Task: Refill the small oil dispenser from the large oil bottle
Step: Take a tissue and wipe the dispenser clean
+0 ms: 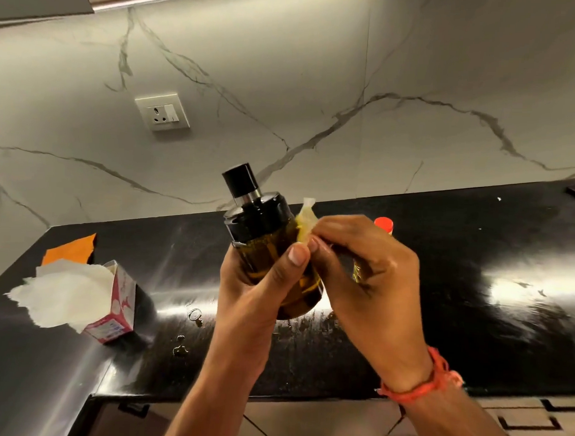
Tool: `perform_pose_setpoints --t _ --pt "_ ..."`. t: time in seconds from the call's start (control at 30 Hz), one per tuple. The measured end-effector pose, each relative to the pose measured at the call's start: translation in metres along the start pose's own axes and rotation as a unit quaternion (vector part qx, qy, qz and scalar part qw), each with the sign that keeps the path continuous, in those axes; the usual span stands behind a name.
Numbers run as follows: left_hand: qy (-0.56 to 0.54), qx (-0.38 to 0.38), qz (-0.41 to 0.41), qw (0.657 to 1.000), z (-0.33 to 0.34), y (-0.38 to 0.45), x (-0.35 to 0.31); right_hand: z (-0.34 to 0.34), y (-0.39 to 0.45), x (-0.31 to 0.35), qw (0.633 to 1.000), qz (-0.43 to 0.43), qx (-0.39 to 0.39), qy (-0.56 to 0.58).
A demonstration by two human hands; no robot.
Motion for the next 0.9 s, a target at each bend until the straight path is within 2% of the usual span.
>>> perform_pose_setpoints --t 0.1,0.33,0.53,0.77,0.9 --pt "0.007 -0.005 -0.003 1.000 0.001 0.001 0.002 0.001 0.005 0.001 1.000 0.000 -0.005 0.021" --pt "0.039 -0.029 0.005 0.999 -0.013 0.010 -0.004 0.005 -0.017 0.008 0.995 -0.074 0.023 -0.058" --pt "0.017 -0.012 -0.023 1.000 -0.004 0.003 0.007 0.005 0.016 0.027 0.988 -0.119 0.003 -0.098" --pt "0.034 -0.039 -0.005 0.999 -0.018 0.005 0.005 0.011 -0.022 0.011 0.991 -0.095 0.059 -0.079" --pt "0.058 -0.002 0.003 0.998 -0.011 0.005 0.006 0.002 0.006 0.007 0.992 -0.083 0.014 -0.097"
Point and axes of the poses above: each hand's wrist, its own y-axis towards the middle knuckle, its own z-axis out of the palm, x = y × z, the point moved 7 cm from there along y, towards the middle knuckle, and after that the axes turned 2 degrees about z, right-handed, at the moved point
